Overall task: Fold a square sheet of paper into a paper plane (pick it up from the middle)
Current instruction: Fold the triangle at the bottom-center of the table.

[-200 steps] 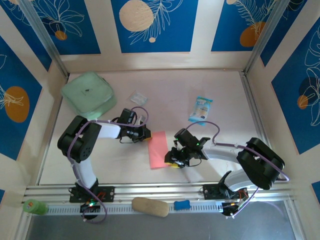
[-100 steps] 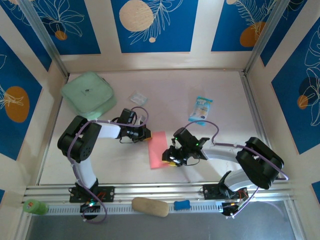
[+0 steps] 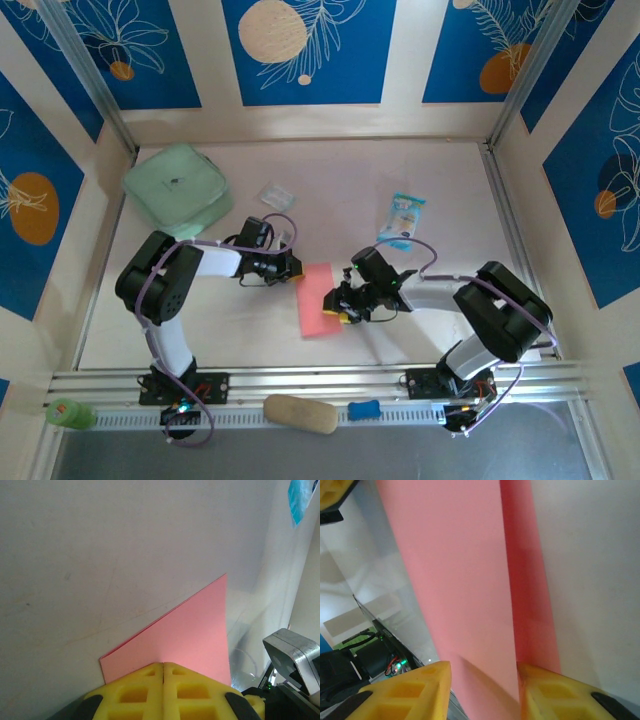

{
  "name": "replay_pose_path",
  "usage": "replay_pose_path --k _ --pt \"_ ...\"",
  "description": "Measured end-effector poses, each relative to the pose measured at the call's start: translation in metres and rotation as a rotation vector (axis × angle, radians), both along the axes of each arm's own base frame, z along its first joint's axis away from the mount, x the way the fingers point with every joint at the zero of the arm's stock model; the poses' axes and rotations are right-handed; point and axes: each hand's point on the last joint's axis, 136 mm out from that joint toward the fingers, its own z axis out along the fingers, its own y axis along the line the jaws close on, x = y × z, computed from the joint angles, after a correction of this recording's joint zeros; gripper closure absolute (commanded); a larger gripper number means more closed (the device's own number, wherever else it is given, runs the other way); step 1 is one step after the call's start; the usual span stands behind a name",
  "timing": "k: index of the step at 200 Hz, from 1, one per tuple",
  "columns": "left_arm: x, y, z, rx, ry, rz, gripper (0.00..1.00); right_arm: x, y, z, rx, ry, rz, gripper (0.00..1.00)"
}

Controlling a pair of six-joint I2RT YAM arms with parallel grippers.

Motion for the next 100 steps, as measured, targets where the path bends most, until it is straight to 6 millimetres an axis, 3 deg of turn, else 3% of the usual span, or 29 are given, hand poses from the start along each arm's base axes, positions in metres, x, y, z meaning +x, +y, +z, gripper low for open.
replay_pose_path --k 17,36,78,100 --pt "0.000 -0.001 0.000 -0.004 0.000 -0.002 1.00 0.003 0.000 -0.001 0.012 0.004 -0.001 0.68" --pt "0.000 -0.001 0.001 -0.005 0.002 0.000 0.93 0.004 0.000 -0.001 0.025 0.009 0.004 0.75" --pt "-0.002 -0.005 0.014 -0.021 -0.023 -0.009 0.55 0.013 0.001 0.000 0.043 -0.022 -0.006 0.86" --pt "-0.004 -0.003 0.029 -0.016 -0.046 0.001 0.41 0.015 0.001 0.001 0.046 -0.025 -0.015 0.91"
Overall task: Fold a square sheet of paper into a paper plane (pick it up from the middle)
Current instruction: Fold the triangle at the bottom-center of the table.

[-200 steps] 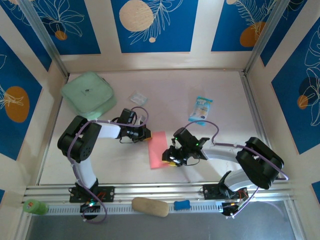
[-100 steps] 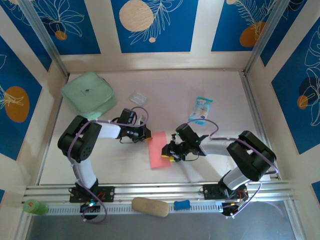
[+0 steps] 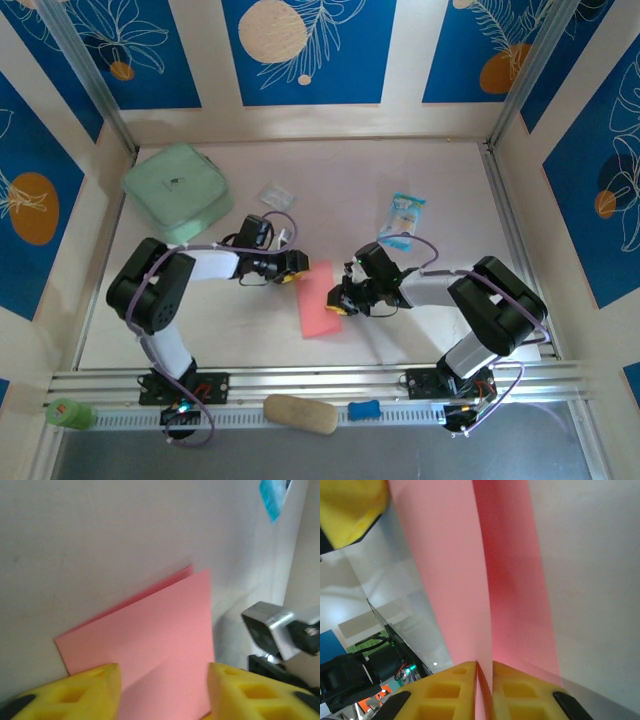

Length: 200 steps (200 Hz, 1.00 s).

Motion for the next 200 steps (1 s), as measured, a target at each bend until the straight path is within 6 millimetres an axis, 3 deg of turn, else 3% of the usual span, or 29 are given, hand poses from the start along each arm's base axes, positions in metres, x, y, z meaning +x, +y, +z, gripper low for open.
replay_pose_path --k 57,92,136,171,200 --pt "-0.009 0.007 0.066 -0.018 -0.207 0.014 0.37 0.002 -0.005 0.001 -0.035 -0.016 -0.073 0.93" --pt "-0.029 0.016 0.088 -0.010 -0.336 0.020 0.38 0.003 -0.011 0.000 -0.058 -0.011 -0.144 0.90" --pt "-0.068 0.013 0.084 0.025 -0.466 -0.050 0.40 0.003 -0.009 0.003 -0.042 -0.025 -0.133 0.76" --pt "-0.090 0.011 0.068 0.067 -0.519 -0.090 0.42 0.003 -0.011 0.006 -0.019 -0.034 -0.098 0.76" --pt "-0.108 -0.001 0.063 0.114 -0.597 -0.156 0.42 0.008 -0.015 0.008 0.003 -0.040 -0.087 0.81"
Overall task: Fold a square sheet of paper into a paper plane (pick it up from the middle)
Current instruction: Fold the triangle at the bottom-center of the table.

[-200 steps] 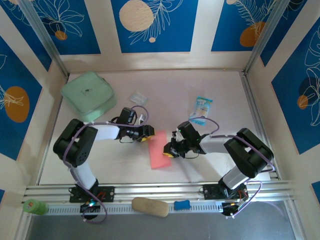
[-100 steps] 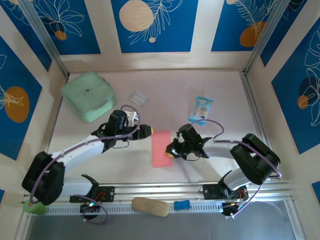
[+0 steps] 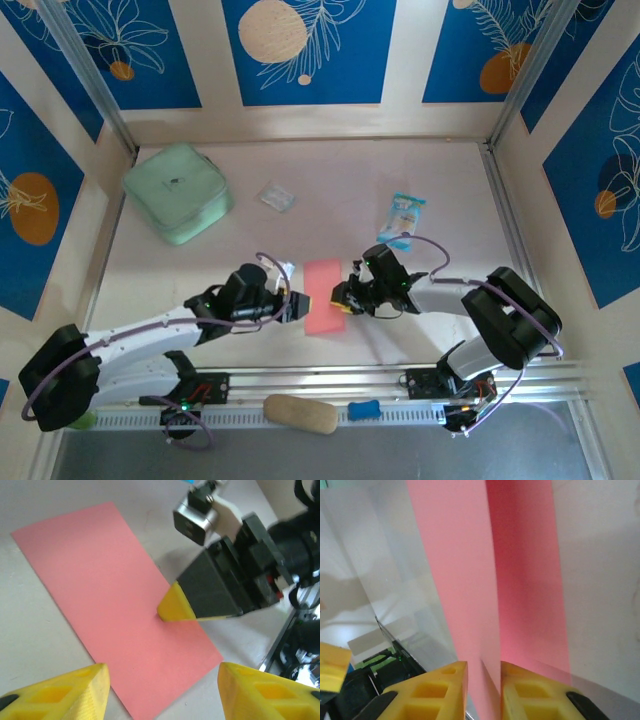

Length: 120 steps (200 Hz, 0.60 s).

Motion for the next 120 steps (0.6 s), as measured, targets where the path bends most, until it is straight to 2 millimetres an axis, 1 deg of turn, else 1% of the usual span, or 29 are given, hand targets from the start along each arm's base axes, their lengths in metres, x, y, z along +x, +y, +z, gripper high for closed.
replay_pose_path --k 19,25,31,68,102,120 --pt "-0.011 -0.009 -0.006 0.053 -0.063 -0.043 0.39 0.000 -0.001 0.001 0.013 0.001 0.012 0.84" --pt "-0.014 -0.012 -0.009 0.076 -0.084 -0.056 0.33 0.000 0.000 0.002 0.017 0.003 0.016 0.85" --pt "-0.018 -0.014 -0.013 0.099 -0.106 -0.074 0.30 0.000 0.000 0.002 0.019 0.004 0.019 0.86" --pt "-0.041 -0.034 -0.028 0.237 -0.294 -0.221 0.25 0.001 0.003 0.005 0.031 0.006 0.030 0.87" --pt "-0.054 -0.061 -0.029 0.353 -0.492 -0.321 0.21 0.000 0.002 0.004 0.027 0.012 0.030 0.87" --pt "-0.058 -0.068 -0.033 0.409 -0.578 -0.344 0.17 0.001 0.003 0.005 0.025 0.015 0.029 0.87"
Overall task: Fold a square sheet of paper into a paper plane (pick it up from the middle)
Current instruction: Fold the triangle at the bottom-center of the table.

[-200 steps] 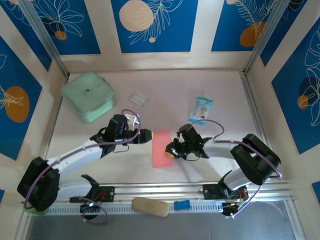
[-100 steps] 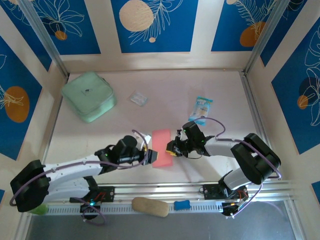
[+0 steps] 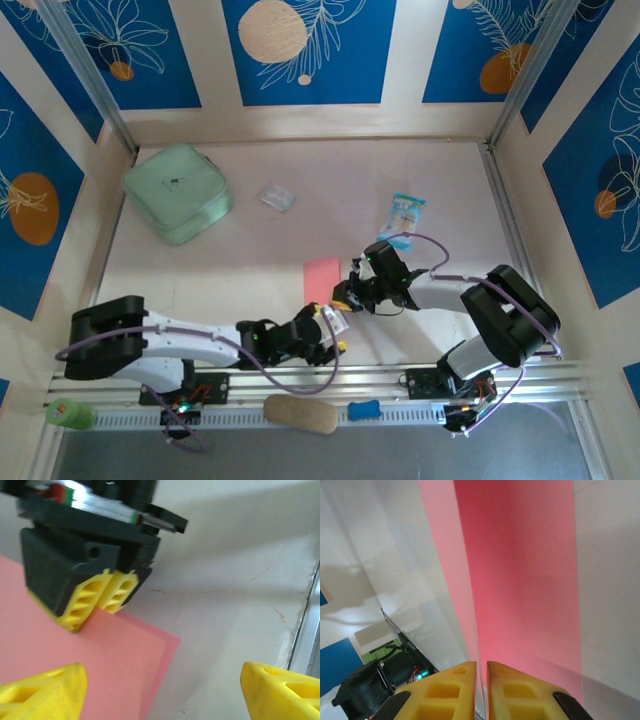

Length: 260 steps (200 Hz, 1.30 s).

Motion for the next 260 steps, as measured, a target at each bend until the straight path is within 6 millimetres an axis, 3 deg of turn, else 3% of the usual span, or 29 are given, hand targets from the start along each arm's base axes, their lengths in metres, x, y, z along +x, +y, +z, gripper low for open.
replay_pose_path --k 34,74,118,166,199,218,260 --pt "0.009 -0.005 -0.009 0.101 -0.129 0.028 0.15 0.000 0.000 0.001 0.003 0.003 0.000 0.87" --pt "0.028 -0.003 -0.004 0.141 -0.221 0.119 0.16 0.000 0.000 0.001 0.003 0.004 0.000 0.87" --pt "0.034 0.002 -0.011 0.175 -0.246 0.153 0.26 0.000 0.000 0.000 0.001 0.006 0.000 0.86" --pt "0.035 0.000 -0.012 0.170 -0.236 0.166 0.52 0.000 0.000 0.001 0.002 0.005 0.000 0.86" --pt "0.036 0.003 -0.014 0.173 -0.220 0.178 0.76 -0.001 -0.001 0.002 0.001 0.006 0.000 0.83" --pt "0.037 0.004 -0.016 0.165 -0.195 0.191 1.00 -0.001 -0.002 0.005 0.002 0.002 -0.001 0.80" --pt "0.046 0.009 -0.015 0.109 -0.060 0.235 1.00 0.001 -0.013 0.015 -0.034 -0.040 -0.038 0.67"
